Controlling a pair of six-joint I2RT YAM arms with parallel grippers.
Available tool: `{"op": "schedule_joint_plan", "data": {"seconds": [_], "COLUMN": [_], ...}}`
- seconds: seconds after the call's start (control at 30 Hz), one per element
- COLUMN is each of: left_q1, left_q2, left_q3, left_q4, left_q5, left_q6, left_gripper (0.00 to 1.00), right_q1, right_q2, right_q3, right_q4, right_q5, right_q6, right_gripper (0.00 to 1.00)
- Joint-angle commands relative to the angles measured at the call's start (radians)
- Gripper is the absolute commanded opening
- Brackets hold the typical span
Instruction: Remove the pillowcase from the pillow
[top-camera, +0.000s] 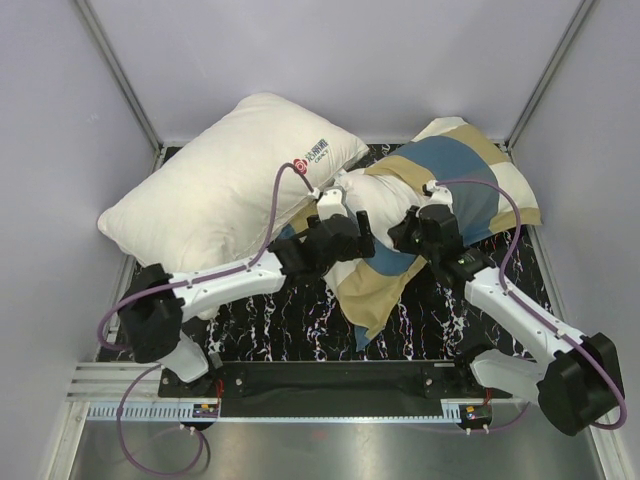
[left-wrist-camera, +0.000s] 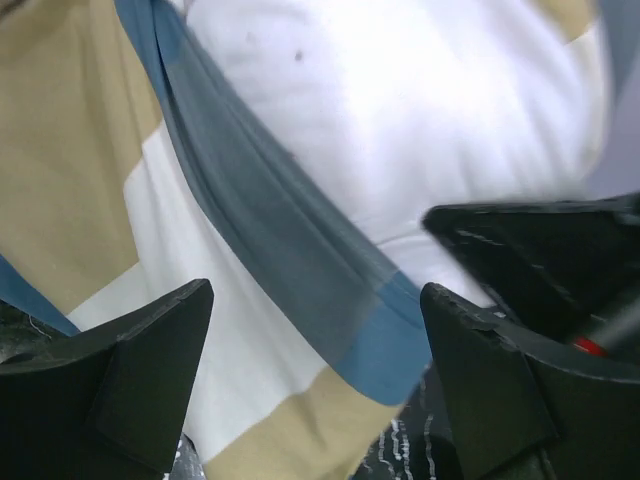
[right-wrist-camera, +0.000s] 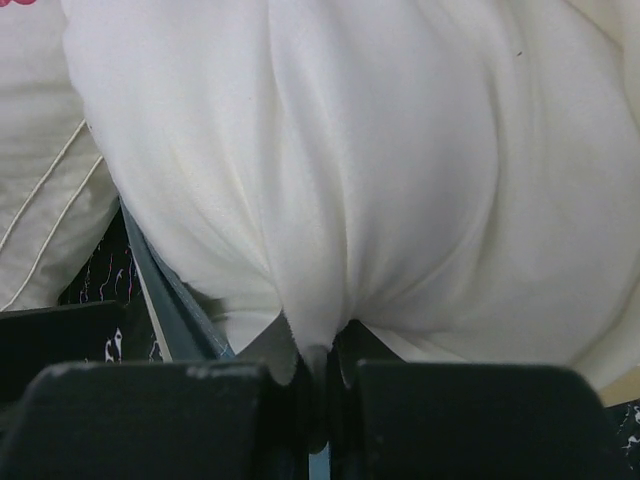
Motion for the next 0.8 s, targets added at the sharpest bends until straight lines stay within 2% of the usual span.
{"op": "schedule_joint_plan", "data": {"seconds": [0.0, 0.23, 0.77], "left_q1": [0.004, 0.027, 0.068], "left_q2": [0.05, 0.139, 0.075], "left_q3": [0.038, 0.102, -0.002], "left_q4": [-0.002, -0.006, 0.1], "left_q5": [0.084, 0.076, 0.038], "left_q6": [-0.04, -0.063, -0.147], "left_gripper": [0.9, 0.91, 0.88], "right_q1": [0.038, 0.077, 0.091], "right_q2": [-0.044, -0.064, -0.059], "right_q3": [-0.018, -0.073, -0.124], "right_q4": [0.141, 0.177, 0.186], "right_q5": [0.028, 0.03, 0.036], "right_q6": [0.013, -0.001, -0.021], "right_gripper": [0.0, 0.0, 0.0]}}
